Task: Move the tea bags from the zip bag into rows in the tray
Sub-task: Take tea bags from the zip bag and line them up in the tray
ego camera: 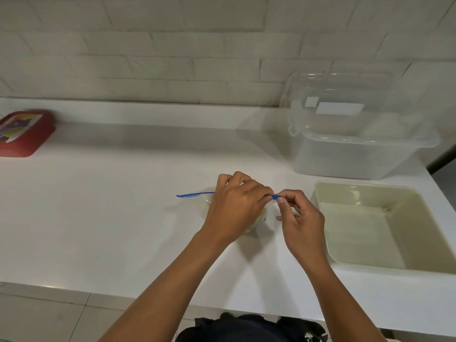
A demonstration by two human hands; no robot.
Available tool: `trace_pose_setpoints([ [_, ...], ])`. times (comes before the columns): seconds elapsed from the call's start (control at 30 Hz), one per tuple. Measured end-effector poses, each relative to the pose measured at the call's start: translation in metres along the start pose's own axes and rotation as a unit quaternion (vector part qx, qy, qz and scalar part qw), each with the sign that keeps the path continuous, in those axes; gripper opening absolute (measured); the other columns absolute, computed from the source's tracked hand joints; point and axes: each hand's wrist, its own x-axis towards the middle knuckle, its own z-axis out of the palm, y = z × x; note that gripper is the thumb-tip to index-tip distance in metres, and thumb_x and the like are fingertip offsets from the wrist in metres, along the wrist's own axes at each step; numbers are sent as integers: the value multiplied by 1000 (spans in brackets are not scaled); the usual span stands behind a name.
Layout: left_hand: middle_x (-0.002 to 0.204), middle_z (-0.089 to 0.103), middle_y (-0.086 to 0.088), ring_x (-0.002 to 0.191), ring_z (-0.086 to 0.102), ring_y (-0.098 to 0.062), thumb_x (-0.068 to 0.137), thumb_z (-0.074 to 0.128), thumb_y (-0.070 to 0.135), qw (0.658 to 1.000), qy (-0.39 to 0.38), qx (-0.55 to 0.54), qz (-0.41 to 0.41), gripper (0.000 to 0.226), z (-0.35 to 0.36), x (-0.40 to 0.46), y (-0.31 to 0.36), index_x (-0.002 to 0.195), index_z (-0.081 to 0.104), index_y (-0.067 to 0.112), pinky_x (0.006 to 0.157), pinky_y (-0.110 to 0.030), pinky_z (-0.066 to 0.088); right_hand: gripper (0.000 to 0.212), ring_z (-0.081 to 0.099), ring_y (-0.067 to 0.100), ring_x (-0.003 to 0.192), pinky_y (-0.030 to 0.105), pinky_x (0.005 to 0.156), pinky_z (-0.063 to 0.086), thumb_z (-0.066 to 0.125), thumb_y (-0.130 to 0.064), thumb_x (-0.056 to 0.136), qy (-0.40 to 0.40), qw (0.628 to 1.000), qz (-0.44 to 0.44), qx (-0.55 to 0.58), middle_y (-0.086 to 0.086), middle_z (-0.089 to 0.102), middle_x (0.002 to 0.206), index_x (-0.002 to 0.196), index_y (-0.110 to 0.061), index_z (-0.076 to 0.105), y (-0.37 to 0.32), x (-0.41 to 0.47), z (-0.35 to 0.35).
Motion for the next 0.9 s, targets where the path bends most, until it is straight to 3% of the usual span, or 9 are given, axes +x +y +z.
trace_pose_setpoints([
  [0.13, 93, 73, 16, 95, 59, -18, 97, 64, 31, 1000, 2, 17, 3, 9, -7, -9, -13, 101, 72, 33, 80, -35, 36, 14, 65, 14, 92, 50, 72, 59, 59, -19, 99, 11, 1000, -4, -13, -17, 67, 95, 96, -30, 65, 3, 2, -2],
  [0.27, 93, 71, 21, 97, 57, -15, 102, 54, 37, 999, 12, 11, -37, 18, -17, -20, -33, 98, 72, 35, 83, -33, 32, 17, 64, 13, 87, 52, 71, 58, 59, -16, 99, 17, 1000, 6, -1, -17, 66, 93, 93, -30, 66, 0, 4, -4],
  [0.47, 94, 71, 22, 96, 58, -16, 98, 61, 35, 998, 18, 26, -50, 12, -33, -41, -61, 100, 73, 35, 84, -35, 32, 19, 65, 8, 87, 49, 74, 60, 59, -15, 99, 9, 1000, 4, -7, -22, 67, 92, 93, -32, 65, -4, 5, -3],
  [0.9, 90, 70, 20, 90, 59, -19, 96, 59, 37, 993, 15, 60, -97, 16, -51, -69, -101, 99, 74, 33, 81, -31, 30, 17, 65, 16, 88, 48, 80, 58, 59, -18, 100, 25, 999, 28, -4, -17, 67, 94, 93, -31, 65, 9, 0, -5],
])
